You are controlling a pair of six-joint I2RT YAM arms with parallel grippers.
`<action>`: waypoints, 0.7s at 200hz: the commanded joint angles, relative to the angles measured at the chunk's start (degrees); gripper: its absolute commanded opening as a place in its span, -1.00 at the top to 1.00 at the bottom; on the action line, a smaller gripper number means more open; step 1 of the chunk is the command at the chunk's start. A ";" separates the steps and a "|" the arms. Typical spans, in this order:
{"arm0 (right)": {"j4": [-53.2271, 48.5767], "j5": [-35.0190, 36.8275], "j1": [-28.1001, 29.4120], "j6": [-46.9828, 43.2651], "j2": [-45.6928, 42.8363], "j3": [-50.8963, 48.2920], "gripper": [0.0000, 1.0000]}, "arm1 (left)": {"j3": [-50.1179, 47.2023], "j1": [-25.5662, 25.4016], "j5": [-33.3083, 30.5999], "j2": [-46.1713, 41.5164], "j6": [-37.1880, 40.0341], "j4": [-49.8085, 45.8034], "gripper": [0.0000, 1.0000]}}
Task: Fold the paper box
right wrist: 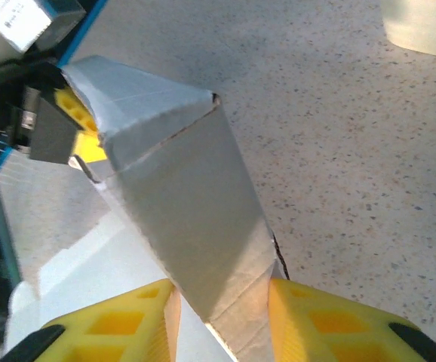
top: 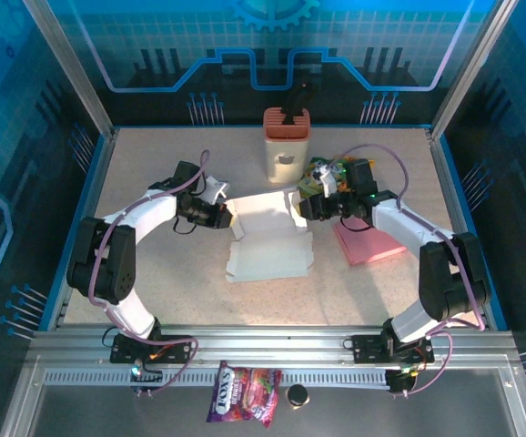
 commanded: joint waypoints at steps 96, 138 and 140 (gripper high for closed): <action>-4.84 39.40 14.26 7.12 4.12 3.16 0.83 | 4.56 -3.59 -3.76 3.14 -0.20 -4.56 1.00; -15.06 56.70 19.90 18.52 6.39 6.50 1.00 | 5.13 -6.36 -10.95 3.49 -6.47 -4.45 1.00; -15.24 56.93 20.08 18.95 6.39 6.51 1.00 | 5.08 -6.59 -11.60 3.43 -6.74 -4.38 1.00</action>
